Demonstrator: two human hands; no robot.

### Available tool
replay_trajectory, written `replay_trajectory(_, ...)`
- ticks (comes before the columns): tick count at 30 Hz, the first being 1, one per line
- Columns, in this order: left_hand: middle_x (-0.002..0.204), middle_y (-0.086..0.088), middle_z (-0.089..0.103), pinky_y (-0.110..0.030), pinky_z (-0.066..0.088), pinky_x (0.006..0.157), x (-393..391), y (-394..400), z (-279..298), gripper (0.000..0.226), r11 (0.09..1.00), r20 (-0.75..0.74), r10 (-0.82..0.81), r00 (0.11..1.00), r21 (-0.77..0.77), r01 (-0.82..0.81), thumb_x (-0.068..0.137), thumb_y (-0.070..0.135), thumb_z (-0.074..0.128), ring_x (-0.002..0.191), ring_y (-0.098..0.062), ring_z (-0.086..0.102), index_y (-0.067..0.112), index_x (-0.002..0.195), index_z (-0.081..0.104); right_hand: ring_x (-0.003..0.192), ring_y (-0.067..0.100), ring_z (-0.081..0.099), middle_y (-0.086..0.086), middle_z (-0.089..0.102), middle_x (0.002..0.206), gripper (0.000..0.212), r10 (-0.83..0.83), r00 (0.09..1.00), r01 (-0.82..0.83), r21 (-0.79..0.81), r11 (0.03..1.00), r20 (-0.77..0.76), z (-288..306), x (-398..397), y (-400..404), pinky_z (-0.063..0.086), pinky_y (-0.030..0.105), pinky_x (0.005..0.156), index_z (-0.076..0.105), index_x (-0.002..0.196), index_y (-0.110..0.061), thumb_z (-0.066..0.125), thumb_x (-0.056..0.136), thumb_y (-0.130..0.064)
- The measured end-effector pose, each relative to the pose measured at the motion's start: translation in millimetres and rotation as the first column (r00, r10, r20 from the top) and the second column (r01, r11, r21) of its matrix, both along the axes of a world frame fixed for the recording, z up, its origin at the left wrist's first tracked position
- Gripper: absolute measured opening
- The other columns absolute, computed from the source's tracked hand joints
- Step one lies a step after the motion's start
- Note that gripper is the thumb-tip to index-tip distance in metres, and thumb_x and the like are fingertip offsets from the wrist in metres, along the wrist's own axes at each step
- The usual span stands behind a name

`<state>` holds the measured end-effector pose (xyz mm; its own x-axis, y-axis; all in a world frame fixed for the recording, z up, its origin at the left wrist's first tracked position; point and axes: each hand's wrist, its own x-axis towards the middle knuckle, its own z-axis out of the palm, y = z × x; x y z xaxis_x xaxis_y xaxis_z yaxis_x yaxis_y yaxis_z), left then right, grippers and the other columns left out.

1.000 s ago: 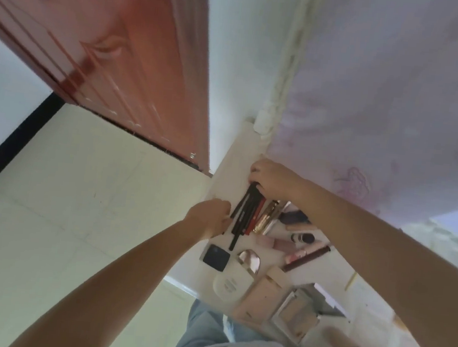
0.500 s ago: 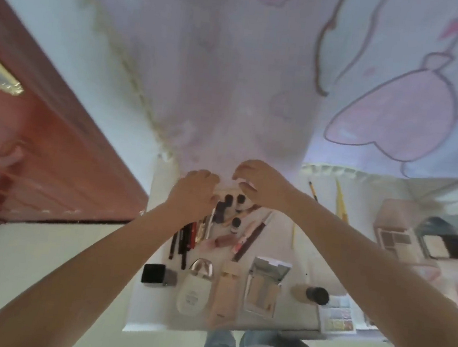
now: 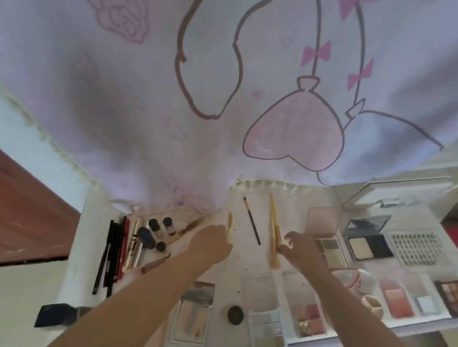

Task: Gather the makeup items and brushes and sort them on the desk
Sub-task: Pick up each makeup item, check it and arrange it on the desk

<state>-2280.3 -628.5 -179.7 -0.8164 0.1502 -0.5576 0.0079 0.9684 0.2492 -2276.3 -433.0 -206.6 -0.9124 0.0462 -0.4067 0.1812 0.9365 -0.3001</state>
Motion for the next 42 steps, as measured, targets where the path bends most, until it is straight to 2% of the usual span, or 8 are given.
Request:
replay_trajectory(5,0.110,-0.011,0.055,-0.029,0.042,0.081,-6.5,25.7,-23.0,0.031,0.989,0.067,0.146,0.987,-0.030,-0.145,0.094,0.026,0.043,0.110,-0.024,0.054,0.003,0.114,0.050,0.102,0.026,0.054,0.011,0.052,0.113,0.033,0.345,0.935,-0.326,0.183,0.927,-0.082,-8.0,-20.0,9.5,0.046,0.030,0.084,0.055,0.120,-0.013,0.055,0.087,-0.016)
replay_trajectory(13,0.125,-0.009,0.053,-0.029,0.045,0.090,-10.4,40.1,-45.7,0.029,0.953,0.095,0.300,0.949,-0.075,-0.294,0.095,0.012,0.036,0.116,-0.023,0.053,0.004,0.120,0.047,0.111,0.030,0.044,0.014,0.048,0.118,0.029,0.864,0.480,-0.843,0.355,0.404,0.155,-23.6,-36.3,11.4,0.040,0.034,0.086,0.061,0.110,-0.009,0.056,0.082,-0.005)
replay_trajectory(16,0.126,-0.009,0.053,-0.029,0.045,0.091,-13.3,41.2,-48.7,0.029,0.942,0.101,0.333,0.937,-0.075,-0.327,0.095,0.012,0.035,0.116,-0.023,0.052,0.004,0.120,0.048,0.074,0.024,0.064,0.004,0.064,0.079,0.025,0.881,0.457,-0.814,0.341,0.470,-0.122,-34.2,-42.5,17.3,0.050,0.025,0.060,0.070,0.069,-0.019,0.083,0.047,-0.015)
replay_trajectory(20,0.118,-0.010,0.055,-0.030,0.045,0.086,-15.4,42.9,-48.1,0.026,0.927,0.096,0.375,0.922,-0.043,-0.373,0.094,0.017,0.037,0.111,-0.024,0.054,0.004,0.113,0.049,0.066,0.027,0.062,0.008,0.064,0.072,0.014,0.497,0.706,-0.634,-0.136,0.762,-0.505,-12.5,-45.5,12.0,0.053,0.029,0.058,0.063,0.076,-0.006,0.052,0.079,-0.014)
replay_trajectory(25,0.081,-0.005,0.047,-0.028,0.040,0.068,-32.9,58.0,-44.1,0.012,0.894,0.068,0.438,0.896,0.069,-0.443,0.092,0.017,0.041,0.091,-0.028,0.056,0.006,0.093,0.046,0.082,0.029,0.060,0.015,0.062,0.088,0.021,-0.108,0.984,0.039,-0.426,0.904,-0.139,6.3,-72.2,18.2,0.039,0.025,0.068,0.052,0.104,0.003,0.049,0.092,-0.013)
replay_trajectory(31,0.099,-0.017,0.056,-0.033,0.045,0.075,-53.2,75.4,-48.4,0.009,0.853,0.078,0.488,0.870,0.168,-0.494,0.092,0.014,0.044,0.097,-0.030,0.057,0.005,0.094,0.045,0.090,0.024,0.052,0.012,0.049,0.095,0.020,0.288,0.945,-0.296,0.028,0.955,0.153,1.0,-84.4,14.3,0.036,0.027,0.070,0.049,0.101,-0.008,0.043,0.085,0.002)
replay_trajectory(36,0.092,-0.011,0.057,-0.033,0.048,0.075,-58.1,80.2,-56.9,0.022,0.778,0.124,0.574,0.809,0.226,-0.586,0.093,0.020,0.048,0.088,-0.027,0.060,0.003,0.105,0.050,0.119,0.028,0.043,0.013,0.042,0.125,0.035,0.379,0.894,-0.420,0.152,0.895,0.238,-9.4,-76.9,12.1,0.040,0.030,0.096,0.045,0.122,-0.006,0.045,0.087,-0.002)
replay_trajectory(42,0.108,-0.012,0.060,-0.031,0.045,0.071,-65.0,86.2,-60.6,0.032,0.806,0.075,0.566,0.821,0.159,-0.570,0.092,0.028,0.051,0.098,-0.027,0.060,0.002,0.109,0.048,0.117,0.027,0.040,0.014,0.040,0.125,0.039,0.455,0.853,-0.507,0.193,0.840,0.256,-17.3,-75.3,14.1,0.044,0.033,0.093,0.043,0.125,-0.007,0.041,0.088,0.004)
